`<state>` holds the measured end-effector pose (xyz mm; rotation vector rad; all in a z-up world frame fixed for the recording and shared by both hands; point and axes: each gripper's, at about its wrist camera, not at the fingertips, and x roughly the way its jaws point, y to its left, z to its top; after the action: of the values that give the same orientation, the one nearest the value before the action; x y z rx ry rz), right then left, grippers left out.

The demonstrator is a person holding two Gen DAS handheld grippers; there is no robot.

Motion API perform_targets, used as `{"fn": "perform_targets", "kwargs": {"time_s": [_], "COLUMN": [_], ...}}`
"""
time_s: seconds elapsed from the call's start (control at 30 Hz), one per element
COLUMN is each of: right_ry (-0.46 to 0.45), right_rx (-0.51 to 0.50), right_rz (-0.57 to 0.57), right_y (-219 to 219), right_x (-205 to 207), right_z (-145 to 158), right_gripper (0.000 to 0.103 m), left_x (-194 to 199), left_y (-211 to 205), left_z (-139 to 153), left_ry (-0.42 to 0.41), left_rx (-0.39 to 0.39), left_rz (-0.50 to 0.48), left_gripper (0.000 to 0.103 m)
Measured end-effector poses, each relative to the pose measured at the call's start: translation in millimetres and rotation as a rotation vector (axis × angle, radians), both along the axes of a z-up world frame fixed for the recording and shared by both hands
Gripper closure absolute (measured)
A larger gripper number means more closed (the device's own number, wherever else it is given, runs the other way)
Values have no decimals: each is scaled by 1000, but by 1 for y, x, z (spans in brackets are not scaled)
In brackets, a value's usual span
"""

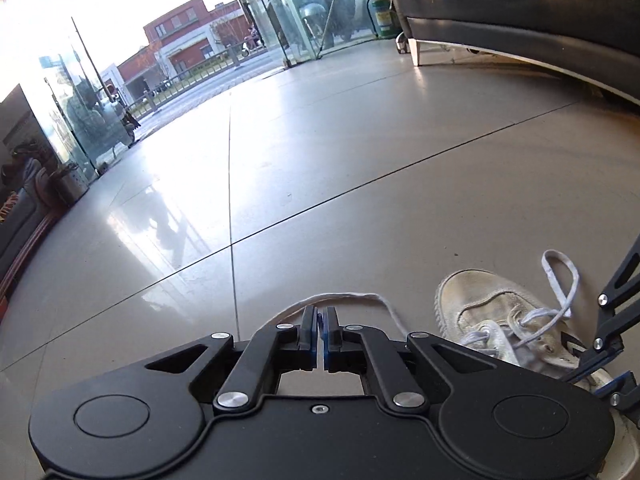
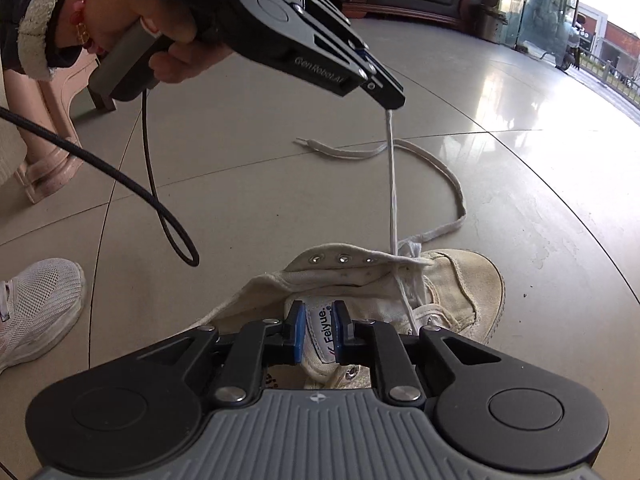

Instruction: Lace up shoes with both hands

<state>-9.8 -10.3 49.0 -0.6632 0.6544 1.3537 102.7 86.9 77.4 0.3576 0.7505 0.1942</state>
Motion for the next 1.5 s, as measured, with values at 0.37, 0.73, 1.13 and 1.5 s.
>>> {"fn": "perform_targets", "kwargs": {"time_s": [0.37, 0.73, 1.13, 1.5], "right_ry": [5, 12, 14, 13], "right_rx": [-34, -49, -56, -57], "right_rz": [-5, 0, -3, 0], "right_y": [-3, 1, 3, 4], "right_x": [-5, -5, -6, -7], "right_z": [-6, -8, -9, -10], "right_gripper": [88, 88, 88, 88], "left_x": [-41, -62, -94, -110], "left_y": [99, 147, 185, 197], "left_z": [40, 30, -8, -49], "left_ry": [-47, 57, 199, 302], "left_rx": [169, 260, 277, 196], "left_rz": [417, 615, 758, 787], "left_gripper": [103, 103, 103, 99]}}
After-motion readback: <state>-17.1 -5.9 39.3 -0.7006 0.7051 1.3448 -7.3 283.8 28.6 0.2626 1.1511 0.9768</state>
